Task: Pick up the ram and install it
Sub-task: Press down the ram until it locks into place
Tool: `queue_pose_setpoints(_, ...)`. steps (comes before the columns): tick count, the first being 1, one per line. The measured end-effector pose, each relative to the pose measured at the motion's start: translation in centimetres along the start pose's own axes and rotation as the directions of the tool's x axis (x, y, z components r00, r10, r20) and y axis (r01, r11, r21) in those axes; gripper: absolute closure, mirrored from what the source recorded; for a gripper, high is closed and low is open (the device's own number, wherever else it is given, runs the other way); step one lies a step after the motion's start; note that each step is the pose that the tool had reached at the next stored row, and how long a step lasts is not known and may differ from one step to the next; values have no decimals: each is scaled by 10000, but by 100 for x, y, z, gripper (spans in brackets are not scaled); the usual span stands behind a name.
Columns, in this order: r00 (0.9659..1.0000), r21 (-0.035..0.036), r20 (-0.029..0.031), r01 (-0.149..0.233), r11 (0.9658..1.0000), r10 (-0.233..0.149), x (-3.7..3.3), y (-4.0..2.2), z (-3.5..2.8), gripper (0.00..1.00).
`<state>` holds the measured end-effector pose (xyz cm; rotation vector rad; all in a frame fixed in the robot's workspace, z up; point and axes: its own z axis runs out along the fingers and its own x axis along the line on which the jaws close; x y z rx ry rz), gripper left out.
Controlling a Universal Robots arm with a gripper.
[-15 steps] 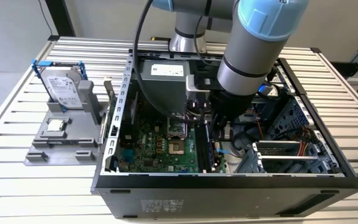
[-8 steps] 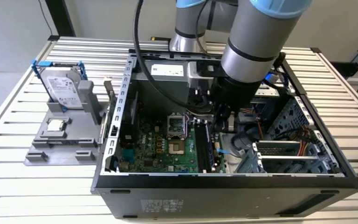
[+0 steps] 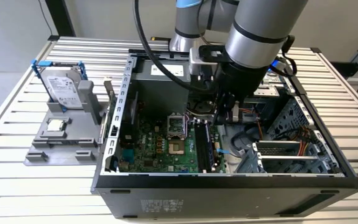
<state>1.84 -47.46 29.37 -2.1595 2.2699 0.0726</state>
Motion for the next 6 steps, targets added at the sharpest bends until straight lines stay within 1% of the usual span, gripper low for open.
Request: queue_pose_setpoints(6, 10000, 0, -1, 0, 10000, 0, 0, 0, -1, 100)
